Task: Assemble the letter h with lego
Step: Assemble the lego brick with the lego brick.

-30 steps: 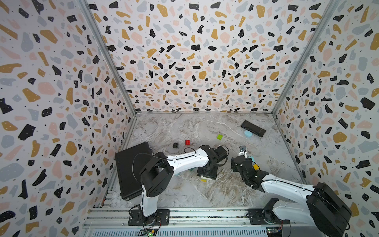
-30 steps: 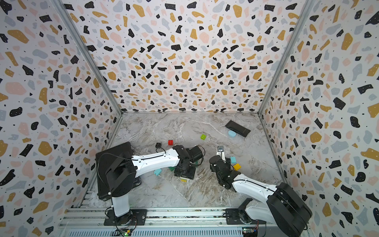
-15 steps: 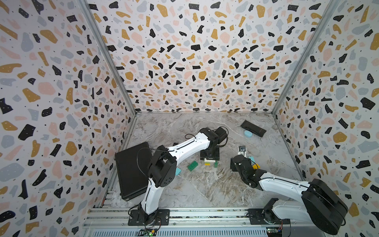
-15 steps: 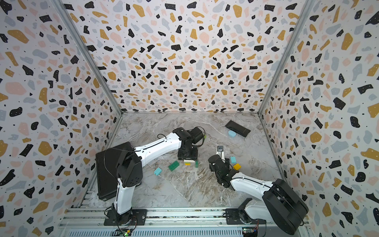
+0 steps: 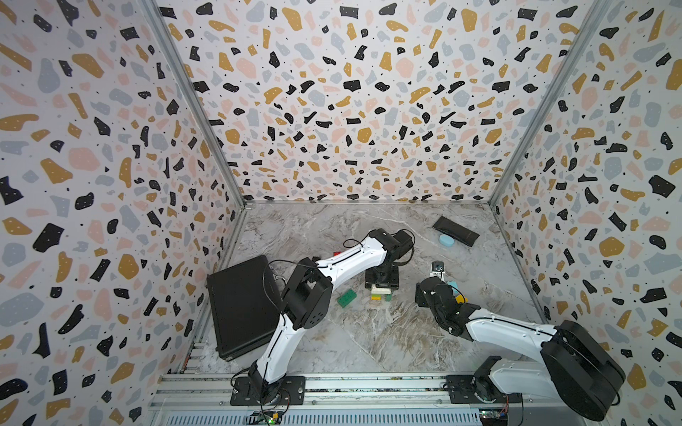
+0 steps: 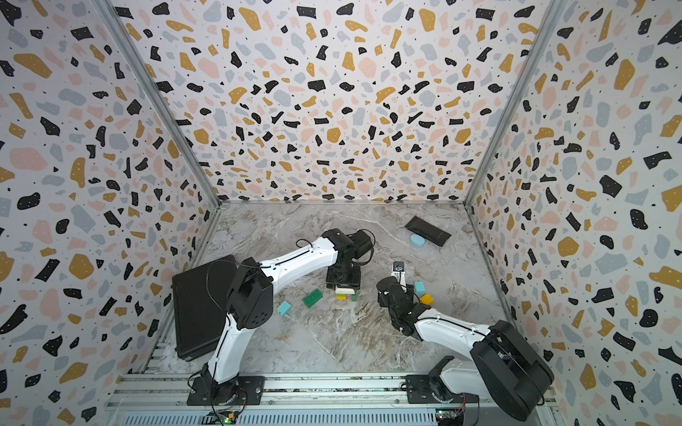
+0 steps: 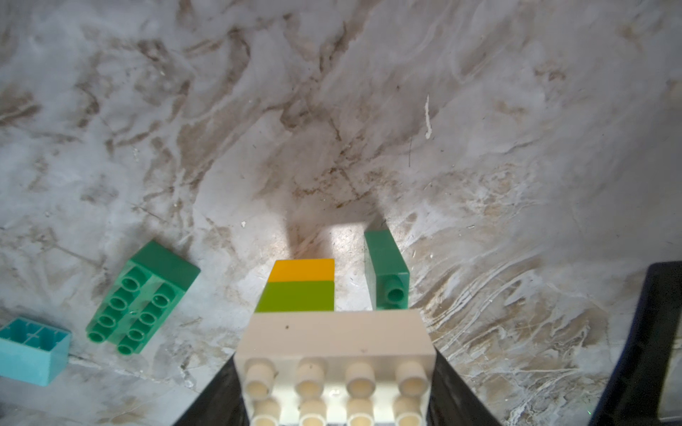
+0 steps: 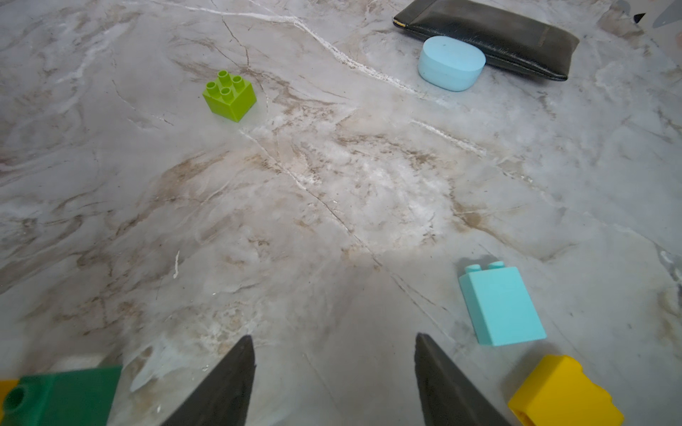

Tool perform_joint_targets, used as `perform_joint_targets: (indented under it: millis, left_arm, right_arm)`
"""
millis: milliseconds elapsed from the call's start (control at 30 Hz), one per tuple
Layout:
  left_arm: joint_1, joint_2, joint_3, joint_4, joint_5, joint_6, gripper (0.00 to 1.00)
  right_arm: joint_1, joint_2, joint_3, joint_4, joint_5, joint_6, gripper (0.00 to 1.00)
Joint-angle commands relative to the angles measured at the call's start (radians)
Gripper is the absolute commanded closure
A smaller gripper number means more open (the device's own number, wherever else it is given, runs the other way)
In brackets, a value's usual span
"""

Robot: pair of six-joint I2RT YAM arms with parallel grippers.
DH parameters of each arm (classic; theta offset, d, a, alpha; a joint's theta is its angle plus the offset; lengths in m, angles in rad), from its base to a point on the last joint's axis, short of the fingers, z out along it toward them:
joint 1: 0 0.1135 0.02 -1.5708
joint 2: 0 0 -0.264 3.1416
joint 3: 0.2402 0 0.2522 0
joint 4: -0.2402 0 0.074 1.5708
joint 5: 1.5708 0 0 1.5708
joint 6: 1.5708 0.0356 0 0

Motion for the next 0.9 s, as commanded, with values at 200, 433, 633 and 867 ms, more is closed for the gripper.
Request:
perform_joint_targets:
  millis: [200, 433, 633, 867]
  left_arm:
    - [0.008, 0.033, 0.062, -0.048, 0.002, -0.007, 1.00]
    - [0.009, 0.049, 0.063, -0.053, -0.005, -0.005, 1.00]
    - [0.008, 0.060, 0.066, -0.042, 0.005, -0.007, 1.00]
    - [0.008, 0.079, 0.083, -0.047, 0.006, -0.008, 1.00]
  right_arm:
    - [-0.005, 0.004, 0.038, 0.001, -0.014, 0.008, 0.30]
    - [-0.005, 0.006, 0.041, -0.001, -0.017, 0.007, 0.31]
    - [-0.005, 0.009, 0.045, -0.004, -0.019, 0.005, 0.31]
    - [-0.005, 0.012, 0.047, -0.008, -0.017, 0.002, 0.31]
